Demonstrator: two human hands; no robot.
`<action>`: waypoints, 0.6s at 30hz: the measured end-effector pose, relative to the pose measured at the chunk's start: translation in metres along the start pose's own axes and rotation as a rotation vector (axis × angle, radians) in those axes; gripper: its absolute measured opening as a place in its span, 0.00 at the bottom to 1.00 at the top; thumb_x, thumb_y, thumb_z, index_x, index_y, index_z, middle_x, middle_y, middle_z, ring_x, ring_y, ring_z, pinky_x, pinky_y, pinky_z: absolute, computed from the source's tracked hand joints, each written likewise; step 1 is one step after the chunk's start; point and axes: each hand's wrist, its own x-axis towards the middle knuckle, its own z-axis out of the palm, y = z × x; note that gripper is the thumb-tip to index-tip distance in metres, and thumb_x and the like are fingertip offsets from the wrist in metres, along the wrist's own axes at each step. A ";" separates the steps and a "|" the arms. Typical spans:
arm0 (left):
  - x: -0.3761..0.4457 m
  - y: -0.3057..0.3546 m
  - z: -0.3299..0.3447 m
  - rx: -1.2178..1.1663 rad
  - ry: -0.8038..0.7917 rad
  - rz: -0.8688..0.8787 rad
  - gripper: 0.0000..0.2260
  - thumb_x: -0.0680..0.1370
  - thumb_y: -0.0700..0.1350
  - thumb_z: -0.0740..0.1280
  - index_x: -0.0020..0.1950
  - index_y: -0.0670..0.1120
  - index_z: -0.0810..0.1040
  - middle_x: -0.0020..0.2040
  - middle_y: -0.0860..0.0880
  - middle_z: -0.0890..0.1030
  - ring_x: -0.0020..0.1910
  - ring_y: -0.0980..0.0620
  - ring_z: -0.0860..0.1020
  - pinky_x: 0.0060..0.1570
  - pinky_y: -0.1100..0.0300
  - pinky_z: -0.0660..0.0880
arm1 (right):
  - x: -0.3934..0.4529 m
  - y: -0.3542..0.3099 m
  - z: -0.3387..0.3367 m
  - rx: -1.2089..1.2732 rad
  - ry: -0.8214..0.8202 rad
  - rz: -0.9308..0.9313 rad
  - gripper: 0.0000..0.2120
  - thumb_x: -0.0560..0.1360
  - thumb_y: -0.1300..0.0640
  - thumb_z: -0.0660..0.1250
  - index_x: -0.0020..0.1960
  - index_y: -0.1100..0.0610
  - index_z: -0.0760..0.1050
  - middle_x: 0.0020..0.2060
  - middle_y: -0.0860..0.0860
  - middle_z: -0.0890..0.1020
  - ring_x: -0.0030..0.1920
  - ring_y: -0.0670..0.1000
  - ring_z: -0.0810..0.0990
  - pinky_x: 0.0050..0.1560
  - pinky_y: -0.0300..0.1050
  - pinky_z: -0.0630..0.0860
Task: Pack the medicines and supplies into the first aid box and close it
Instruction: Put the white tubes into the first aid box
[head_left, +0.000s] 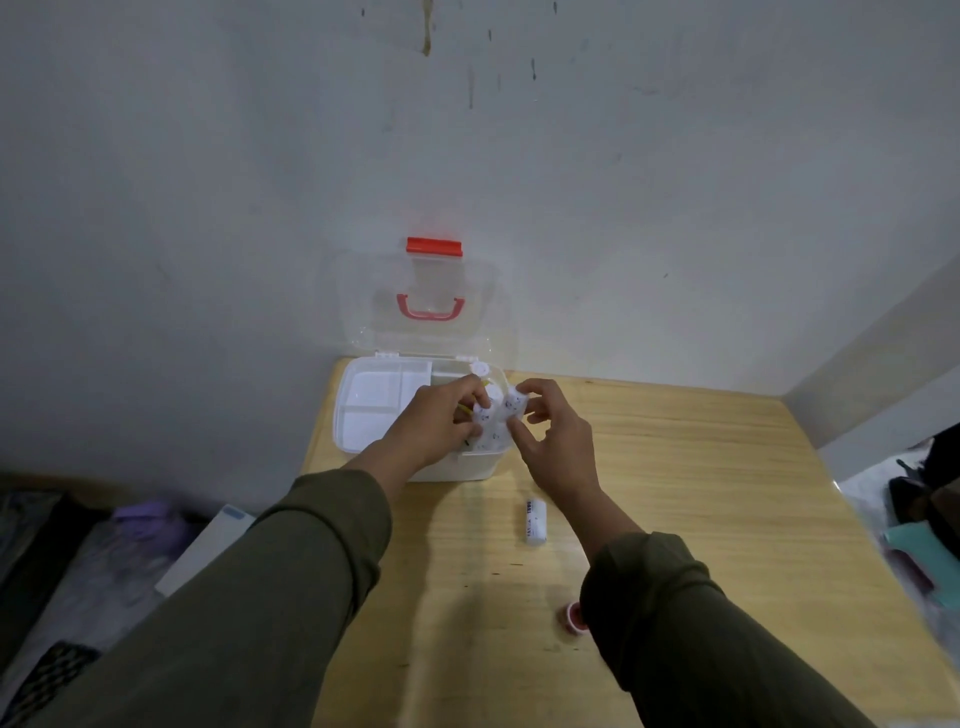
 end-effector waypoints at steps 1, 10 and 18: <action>0.001 -0.002 0.001 0.000 -0.002 -0.004 0.12 0.74 0.38 0.70 0.52 0.51 0.76 0.56 0.46 0.80 0.48 0.54 0.77 0.42 0.69 0.72 | 0.001 0.001 0.000 -0.003 -0.002 -0.002 0.15 0.72 0.59 0.69 0.57 0.49 0.71 0.45 0.49 0.81 0.47 0.49 0.79 0.45 0.42 0.72; 0.004 -0.009 0.001 -0.006 -0.022 -0.003 0.12 0.73 0.38 0.71 0.53 0.50 0.78 0.53 0.48 0.80 0.47 0.54 0.78 0.49 0.64 0.74 | 0.004 -0.001 0.001 -0.070 -0.012 -0.078 0.13 0.73 0.59 0.69 0.56 0.51 0.72 0.45 0.50 0.81 0.45 0.49 0.77 0.44 0.41 0.70; 0.002 -0.009 0.000 0.045 -0.038 0.024 0.09 0.71 0.37 0.73 0.48 0.47 0.79 0.44 0.50 0.79 0.45 0.52 0.79 0.50 0.60 0.76 | 0.002 0.007 0.004 -0.173 -0.120 -0.095 0.12 0.73 0.57 0.68 0.54 0.52 0.72 0.43 0.48 0.79 0.47 0.51 0.76 0.41 0.42 0.68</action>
